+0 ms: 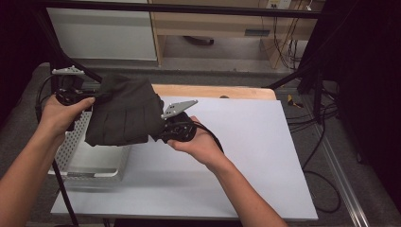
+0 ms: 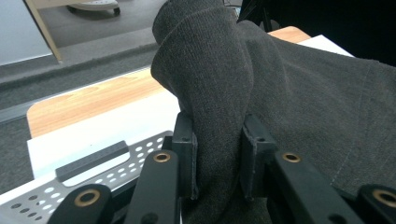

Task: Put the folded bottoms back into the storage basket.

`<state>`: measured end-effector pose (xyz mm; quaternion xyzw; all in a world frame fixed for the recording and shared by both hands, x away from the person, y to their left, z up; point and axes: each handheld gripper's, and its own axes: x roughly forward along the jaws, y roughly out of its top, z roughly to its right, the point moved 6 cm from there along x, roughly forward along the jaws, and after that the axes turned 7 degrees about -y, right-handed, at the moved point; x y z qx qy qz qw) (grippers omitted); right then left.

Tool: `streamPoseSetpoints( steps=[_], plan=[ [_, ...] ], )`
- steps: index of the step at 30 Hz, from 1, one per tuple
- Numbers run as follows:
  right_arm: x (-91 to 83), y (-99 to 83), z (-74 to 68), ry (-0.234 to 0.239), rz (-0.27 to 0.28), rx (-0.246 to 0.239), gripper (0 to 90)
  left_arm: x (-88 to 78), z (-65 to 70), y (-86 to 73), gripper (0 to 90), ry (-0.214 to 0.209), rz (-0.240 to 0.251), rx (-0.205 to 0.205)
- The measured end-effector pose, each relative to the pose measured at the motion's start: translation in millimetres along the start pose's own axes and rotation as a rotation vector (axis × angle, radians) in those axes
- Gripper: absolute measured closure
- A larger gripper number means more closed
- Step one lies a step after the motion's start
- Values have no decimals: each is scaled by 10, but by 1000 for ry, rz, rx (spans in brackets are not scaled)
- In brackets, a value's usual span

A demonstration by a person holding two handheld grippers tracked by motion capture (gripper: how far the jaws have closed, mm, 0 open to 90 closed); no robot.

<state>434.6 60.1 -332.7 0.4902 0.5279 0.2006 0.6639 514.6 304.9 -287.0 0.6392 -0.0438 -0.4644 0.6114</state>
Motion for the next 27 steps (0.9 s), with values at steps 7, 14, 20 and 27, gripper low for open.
streamPoseSetpoints(
  steps=[7, 14, 20, 27],
  plan=[
    [82, 37, -13, 2, -11, -8, 841, -14, -75, -30, 714, 21, -8, 0],
    [181, 82, -46, 12, -24, -21, 841, -74, -153, -86, 714, 44, -5, 0],
    [282, 108, -75, 19, -34, -32, 841, -121, -223, -131, 714, 57, -4, -10],
    [381, 126, -104, 25, -32, -26, 841, -180, -285, -166, 714, 72, 1, -18]
  ],
)
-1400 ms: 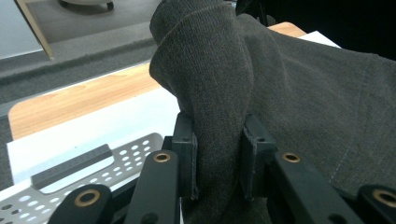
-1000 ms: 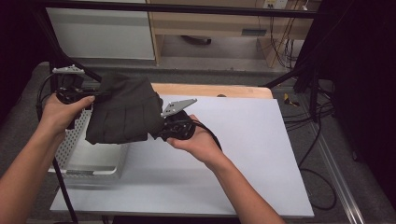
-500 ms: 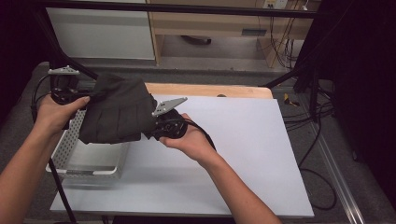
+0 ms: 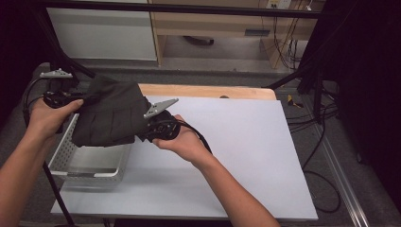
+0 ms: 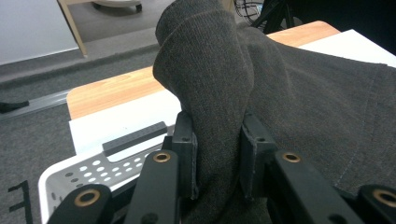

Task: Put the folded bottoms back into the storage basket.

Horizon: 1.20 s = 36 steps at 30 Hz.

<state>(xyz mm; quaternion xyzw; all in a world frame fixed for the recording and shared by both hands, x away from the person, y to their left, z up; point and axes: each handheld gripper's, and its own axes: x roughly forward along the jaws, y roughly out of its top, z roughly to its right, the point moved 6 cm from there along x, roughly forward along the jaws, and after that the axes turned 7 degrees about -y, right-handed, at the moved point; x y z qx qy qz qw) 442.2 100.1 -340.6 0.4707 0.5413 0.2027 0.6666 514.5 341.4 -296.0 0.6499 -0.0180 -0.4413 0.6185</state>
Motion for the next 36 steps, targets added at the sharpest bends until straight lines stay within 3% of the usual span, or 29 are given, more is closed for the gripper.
streamPoseSetpoints(
  steps=[36],
  plan=[
    [346, 2, -107, 24, -7, 7, 840, -114, -209, -177, 715, 46, -13, -10]
  ],
)
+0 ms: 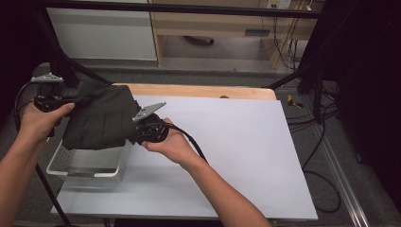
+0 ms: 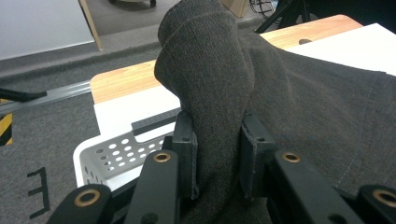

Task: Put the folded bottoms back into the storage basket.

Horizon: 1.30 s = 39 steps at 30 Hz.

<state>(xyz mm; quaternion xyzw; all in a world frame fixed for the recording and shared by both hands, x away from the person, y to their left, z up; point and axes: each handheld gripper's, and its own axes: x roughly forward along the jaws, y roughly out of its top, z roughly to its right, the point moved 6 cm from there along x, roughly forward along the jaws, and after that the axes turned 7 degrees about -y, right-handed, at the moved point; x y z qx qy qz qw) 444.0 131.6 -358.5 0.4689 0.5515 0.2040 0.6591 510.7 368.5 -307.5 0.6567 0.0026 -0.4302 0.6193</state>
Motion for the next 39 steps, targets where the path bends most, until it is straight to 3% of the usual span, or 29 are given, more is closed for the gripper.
streamPoseSetpoints(
  steps=[39],
  plan=[
    [228, -14, -90, 11, -13, 10, 840, -96, -144, -136, 715, 15, 3, -24]
  ],
)
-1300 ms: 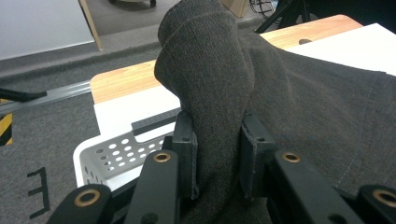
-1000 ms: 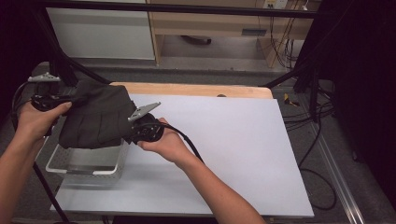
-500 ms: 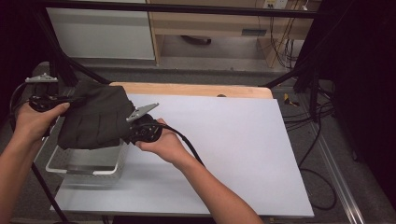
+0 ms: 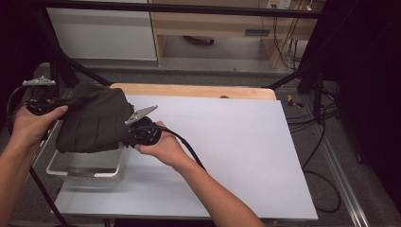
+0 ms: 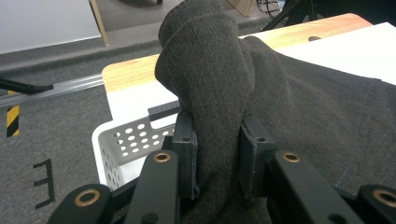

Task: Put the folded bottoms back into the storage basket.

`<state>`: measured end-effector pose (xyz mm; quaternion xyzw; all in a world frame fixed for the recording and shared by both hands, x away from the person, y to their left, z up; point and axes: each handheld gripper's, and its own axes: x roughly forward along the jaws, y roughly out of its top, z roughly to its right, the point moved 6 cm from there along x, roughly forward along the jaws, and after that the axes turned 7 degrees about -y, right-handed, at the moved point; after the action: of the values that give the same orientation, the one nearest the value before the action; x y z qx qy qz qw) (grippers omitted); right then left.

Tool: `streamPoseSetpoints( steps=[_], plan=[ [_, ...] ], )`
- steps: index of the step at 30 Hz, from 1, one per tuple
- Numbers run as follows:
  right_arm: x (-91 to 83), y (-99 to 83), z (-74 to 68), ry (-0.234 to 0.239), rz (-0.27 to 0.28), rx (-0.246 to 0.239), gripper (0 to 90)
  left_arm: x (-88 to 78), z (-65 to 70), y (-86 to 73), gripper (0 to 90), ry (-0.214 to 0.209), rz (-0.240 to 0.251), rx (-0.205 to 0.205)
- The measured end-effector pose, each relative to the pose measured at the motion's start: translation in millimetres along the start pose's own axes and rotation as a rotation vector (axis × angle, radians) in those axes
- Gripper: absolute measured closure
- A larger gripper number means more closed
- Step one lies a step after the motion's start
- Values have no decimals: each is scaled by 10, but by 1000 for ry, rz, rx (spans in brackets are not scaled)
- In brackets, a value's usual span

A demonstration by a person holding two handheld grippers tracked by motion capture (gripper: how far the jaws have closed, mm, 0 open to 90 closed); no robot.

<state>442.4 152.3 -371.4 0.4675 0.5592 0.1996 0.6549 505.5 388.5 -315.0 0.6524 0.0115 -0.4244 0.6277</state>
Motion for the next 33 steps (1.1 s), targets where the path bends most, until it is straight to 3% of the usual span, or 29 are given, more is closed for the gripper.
streamPoseSetpoints(
  steps=[33],
  plan=[
    [174, -54, -56, 13, -19, 9, 840, -2, -108, -166, 715, 9, -8, -29]
  ],
)
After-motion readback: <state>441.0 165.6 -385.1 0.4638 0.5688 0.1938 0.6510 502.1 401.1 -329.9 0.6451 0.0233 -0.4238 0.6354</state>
